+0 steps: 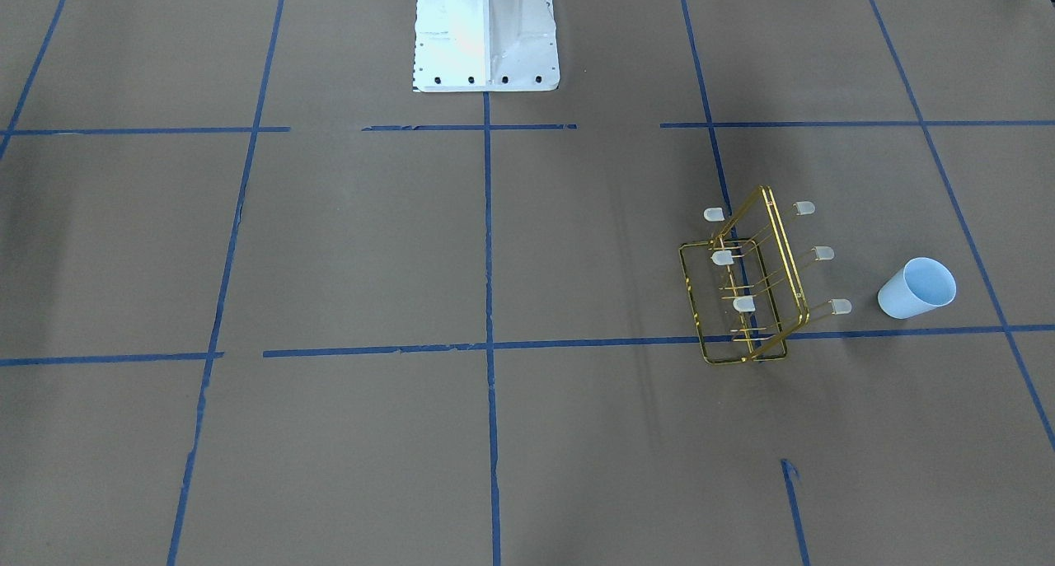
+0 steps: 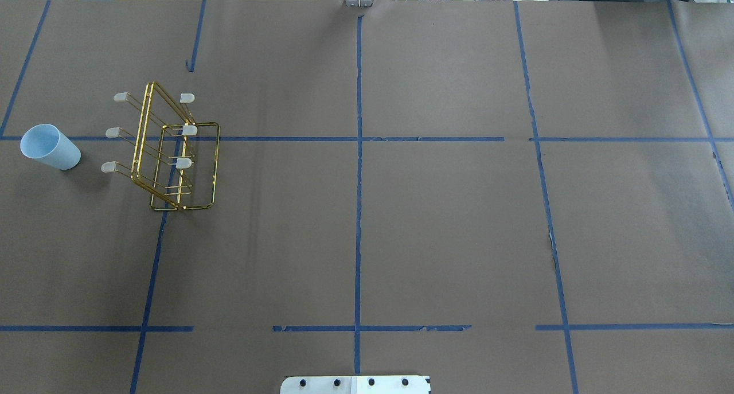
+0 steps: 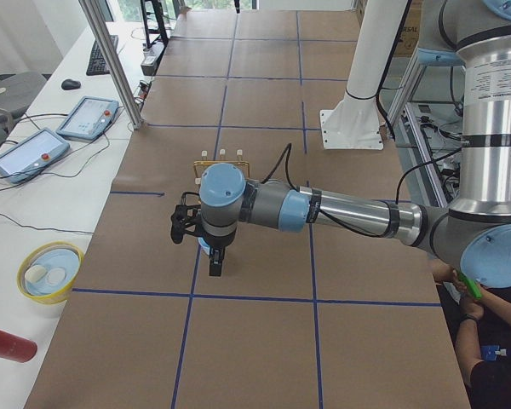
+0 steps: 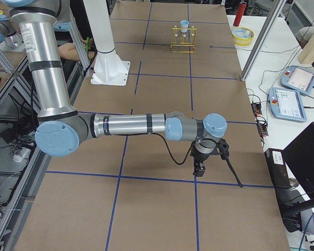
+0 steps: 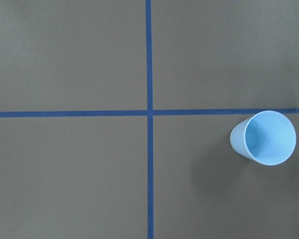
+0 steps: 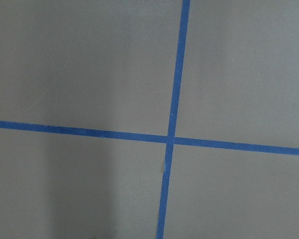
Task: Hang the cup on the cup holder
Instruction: 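Move the left gripper above the light blue cup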
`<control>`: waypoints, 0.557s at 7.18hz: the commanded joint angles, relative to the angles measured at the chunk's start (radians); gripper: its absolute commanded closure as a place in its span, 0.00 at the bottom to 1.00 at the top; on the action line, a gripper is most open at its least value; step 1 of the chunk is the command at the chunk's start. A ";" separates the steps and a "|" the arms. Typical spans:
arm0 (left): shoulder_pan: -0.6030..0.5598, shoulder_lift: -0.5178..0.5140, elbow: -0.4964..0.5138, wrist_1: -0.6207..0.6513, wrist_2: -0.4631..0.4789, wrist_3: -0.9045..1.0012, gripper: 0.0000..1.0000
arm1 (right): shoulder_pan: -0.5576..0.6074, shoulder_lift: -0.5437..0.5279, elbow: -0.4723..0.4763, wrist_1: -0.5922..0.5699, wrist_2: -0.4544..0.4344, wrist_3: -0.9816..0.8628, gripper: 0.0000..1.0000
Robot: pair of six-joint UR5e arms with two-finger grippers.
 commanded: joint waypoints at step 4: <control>0.283 0.104 -0.081 -0.462 0.297 -0.501 0.00 | 0.001 0.000 0.000 0.000 0.000 0.000 0.00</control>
